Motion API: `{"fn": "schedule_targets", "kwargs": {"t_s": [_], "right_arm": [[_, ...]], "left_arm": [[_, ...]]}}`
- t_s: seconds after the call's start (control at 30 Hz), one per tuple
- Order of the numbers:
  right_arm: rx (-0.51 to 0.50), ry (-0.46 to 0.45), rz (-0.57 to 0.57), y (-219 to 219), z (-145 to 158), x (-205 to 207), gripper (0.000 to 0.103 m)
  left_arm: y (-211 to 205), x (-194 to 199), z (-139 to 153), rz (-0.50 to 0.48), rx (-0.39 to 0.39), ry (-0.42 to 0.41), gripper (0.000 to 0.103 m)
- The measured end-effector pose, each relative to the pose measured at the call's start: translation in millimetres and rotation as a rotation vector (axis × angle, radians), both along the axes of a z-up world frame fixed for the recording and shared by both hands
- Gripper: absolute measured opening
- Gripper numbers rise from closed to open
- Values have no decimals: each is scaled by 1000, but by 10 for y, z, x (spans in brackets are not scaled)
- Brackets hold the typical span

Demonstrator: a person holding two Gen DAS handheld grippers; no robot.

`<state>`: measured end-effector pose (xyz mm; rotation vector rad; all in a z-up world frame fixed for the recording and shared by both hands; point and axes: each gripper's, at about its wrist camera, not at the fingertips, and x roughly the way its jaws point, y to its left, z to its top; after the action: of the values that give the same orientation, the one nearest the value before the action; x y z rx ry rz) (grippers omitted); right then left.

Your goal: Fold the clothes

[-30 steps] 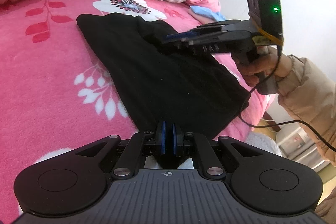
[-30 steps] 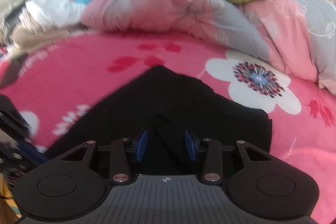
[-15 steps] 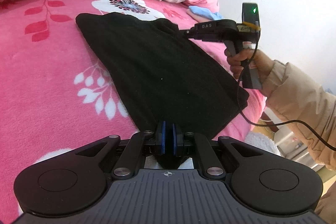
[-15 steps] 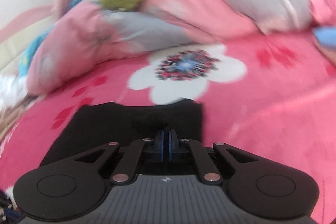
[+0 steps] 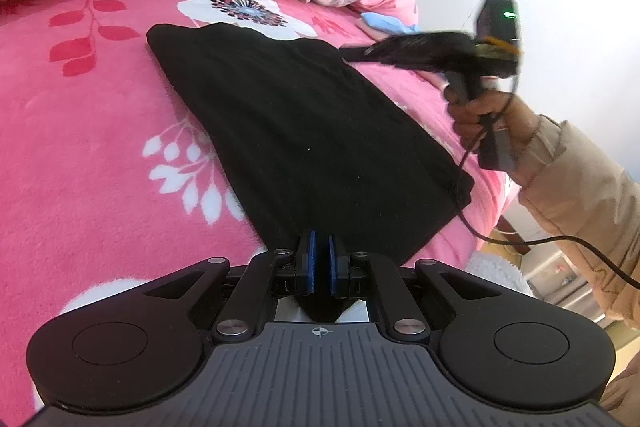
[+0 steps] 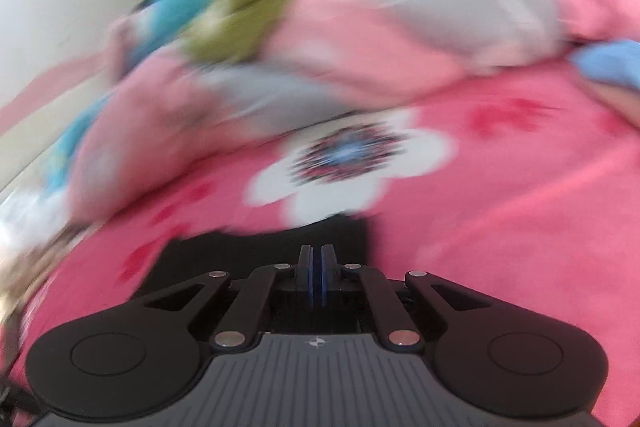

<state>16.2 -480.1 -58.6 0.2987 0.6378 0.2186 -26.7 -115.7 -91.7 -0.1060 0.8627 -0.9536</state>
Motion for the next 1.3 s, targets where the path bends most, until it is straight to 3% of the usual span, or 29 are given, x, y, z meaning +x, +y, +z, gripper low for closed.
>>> {"fn": "schedule_targets", "kwargs": {"t_s": [0.1, 0.2, 0.23, 0.3, 0.43, 0.53, 0.63, 0.7, 0.8, 0.87, 0.93, 1.03, 1.1, 1.2, 1.3], "right_arm": [[-82, 92, -34, 71, -168, 232, 1], [-20, 95, -239, -215, -150, 302, 3], [-34, 82, -242, -207, -78, 274, 3], [-47, 62, -171, -116, 47, 205, 4], [-59, 105, 77, 291, 31, 255, 4], [-86, 178, -40, 212, -141, 492, 1], [-147, 174, -198, 103, 22, 530, 4], [-234, 171, -90, 363, 193, 463, 6], [-157, 214, 257, 890, 304, 397, 12], [-135, 258, 426, 1259, 214, 459, 13], [-173, 291, 455, 1495, 64, 623, 13], [-118, 265, 282, 1351, 62, 992, 12], [-141, 226, 162, 1233, 167, 1085, 14], [-120, 234, 302, 1391, 282, 974, 14], [-172, 282, 429, 1720, 167, 978, 17]], "left_arm": [[-1, -30, -2, 1, 3, -4, 6], [17, -36, -6, -2, 0, -4, 6], [24, -30, -12, -4, -4, -1, 6], [27, -19, -24, -7, -11, 3, 6], [29, -13, -35, -4, -19, 9, 6], [29, -23, -32, -4, -21, 9, 6], [24, -21, -49, -9, -26, 6, 6], [26, -2, -67, -12, -36, 16, 6], [37, -8, -66, -13, -42, 19, 6], [48, -27, -57, -11, -40, 19, 6], [58, -45, -49, -9, -37, 17, 6], [80, -60, -42, -12, -40, 18, 6], [100, -58, -48, -19, -48, 19, 6], [125, -38, -67, -25, -67, 32, 6], [141, -58, -60, -30, -68, 32, 6]]}}
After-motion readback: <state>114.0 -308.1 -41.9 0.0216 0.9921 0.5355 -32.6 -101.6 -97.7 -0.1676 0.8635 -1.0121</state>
